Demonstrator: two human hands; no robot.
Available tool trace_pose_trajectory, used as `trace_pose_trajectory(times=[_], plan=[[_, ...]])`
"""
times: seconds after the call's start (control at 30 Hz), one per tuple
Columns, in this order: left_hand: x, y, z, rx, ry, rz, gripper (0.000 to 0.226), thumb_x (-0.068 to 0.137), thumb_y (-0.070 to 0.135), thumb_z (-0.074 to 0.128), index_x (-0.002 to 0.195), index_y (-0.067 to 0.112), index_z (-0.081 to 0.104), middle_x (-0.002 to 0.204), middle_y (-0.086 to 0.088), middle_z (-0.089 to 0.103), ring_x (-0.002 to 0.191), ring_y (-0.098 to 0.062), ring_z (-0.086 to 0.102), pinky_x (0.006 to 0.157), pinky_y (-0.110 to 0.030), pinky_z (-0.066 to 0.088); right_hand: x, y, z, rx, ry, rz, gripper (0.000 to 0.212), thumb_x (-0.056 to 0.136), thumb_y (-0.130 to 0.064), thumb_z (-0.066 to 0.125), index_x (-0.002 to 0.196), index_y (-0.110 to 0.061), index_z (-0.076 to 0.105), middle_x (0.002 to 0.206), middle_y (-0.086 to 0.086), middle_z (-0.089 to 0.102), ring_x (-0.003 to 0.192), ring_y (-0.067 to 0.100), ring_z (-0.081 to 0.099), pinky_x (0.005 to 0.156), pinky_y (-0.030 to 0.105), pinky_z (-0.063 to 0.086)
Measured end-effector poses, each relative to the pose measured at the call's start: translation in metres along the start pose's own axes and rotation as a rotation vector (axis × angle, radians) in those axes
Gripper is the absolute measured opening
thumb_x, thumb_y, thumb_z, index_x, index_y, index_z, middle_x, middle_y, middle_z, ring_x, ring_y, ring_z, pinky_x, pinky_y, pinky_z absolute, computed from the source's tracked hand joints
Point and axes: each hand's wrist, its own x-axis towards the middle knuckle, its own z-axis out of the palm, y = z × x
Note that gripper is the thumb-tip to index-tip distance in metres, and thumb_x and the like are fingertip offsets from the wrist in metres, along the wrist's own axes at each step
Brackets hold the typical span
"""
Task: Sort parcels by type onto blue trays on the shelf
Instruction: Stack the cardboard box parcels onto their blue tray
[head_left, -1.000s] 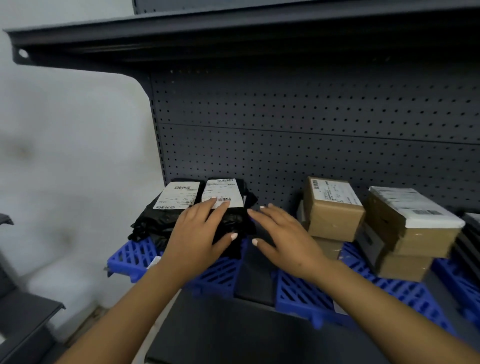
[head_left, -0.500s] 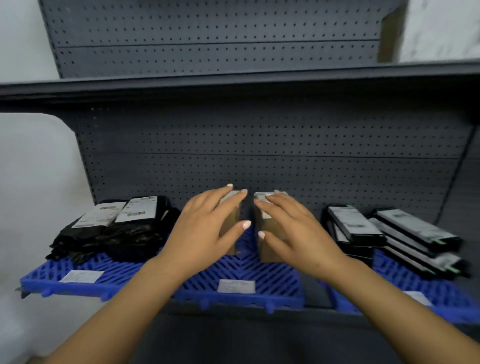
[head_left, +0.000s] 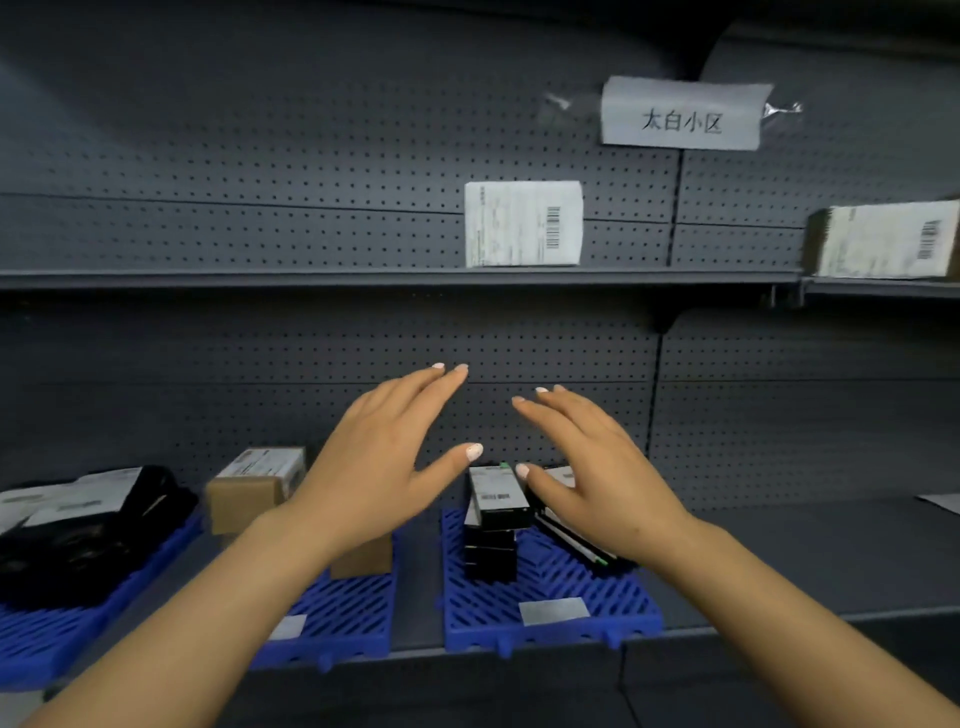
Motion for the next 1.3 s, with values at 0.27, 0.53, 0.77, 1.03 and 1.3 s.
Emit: trace_pose_trajectory(times=[0.27, 0.53, 0.77, 1.03, 1.3], plan=[[0.058, 0.015, -0.023, 0.057, -0.004, 0.078, 0.079, 0.082, 0.073, 0.022, 0.150, 0.034, 0.009, 0.155, 0.008, 0.020, 0.141, -0.012, 0.020, 0.114, -0.033, 0.018, 0.013, 0.025, -0.059, -0.084, 0.026, 0.115, 0.062, 0.094, -0.046, 0.047, 0.148, -0.034, 0.019, 0.155, -0.008, 0.020, 0.143, 0.010, 0.011, 0.116, 0.031, 0.015], [0.115, 0.005, -0.044, 0.153, 0.063, 0.072, 0.072, 0.090, 0.063, 0.035, 0.151, 0.031, 0.012, 0.155, 0.006, 0.022, 0.141, -0.014, 0.019, 0.114, -0.034, 0.016, 0.067, 0.041, -0.091, -0.169, 0.092, 0.076, 0.064, 0.095, -0.048, 0.045, 0.149, -0.029, 0.018, 0.155, -0.003, 0.023, 0.142, 0.013, 0.015, 0.114, 0.029, 0.016], [0.158, -0.009, -0.047, 0.187, 0.074, -0.005, 0.073, 0.091, 0.062, 0.037, 0.151, 0.029, 0.010, 0.156, 0.002, 0.022, 0.141, -0.018, 0.022, 0.113, -0.038, 0.020, 0.117, 0.063, -0.094, -0.169, 0.091, 0.084, 0.070, 0.092, -0.057, 0.041, 0.150, -0.030, 0.013, 0.156, 0.002, 0.022, 0.144, 0.015, 0.014, 0.115, 0.034, 0.017], [0.195, -0.027, -0.033, 0.170, -0.032, -0.083, 0.077, 0.089, 0.067, 0.033, 0.151, 0.035, -0.001, 0.157, 0.003, 0.019, 0.140, -0.020, 0.024, 0.114, -0.039, 0.019, 0.162, 0.094, -0.091, -0.154, 0.001, 0.129, 0.077, 0.087, -0.068, 0.036, 0.149, -0.038, 0.001, 0.157, 0.004, 0.020, 0.145, 0.016, 0.011, 0.115, 0.044, 0.018], [0.205, -0.035, -0.015, 0.074, -0.033, -0.116, 0.079, 0.088, 0.068, 0.036, 0.149, 0.039, -0.005, 0.157, 0.006, 0.016, 0.143, -0.017, 0.017, 0.114, -0.038, 0.018, 0.172, 0.098, -0.077, -0.069, -0.044, 0.080, 0.076, 0.088, -0.068, 0.036, 0.149, -0.039, 0.001, 0.153, -0.005, 0.027, 0.138, 0.017, 0.026, 0.113, 0.040, 0.023]])
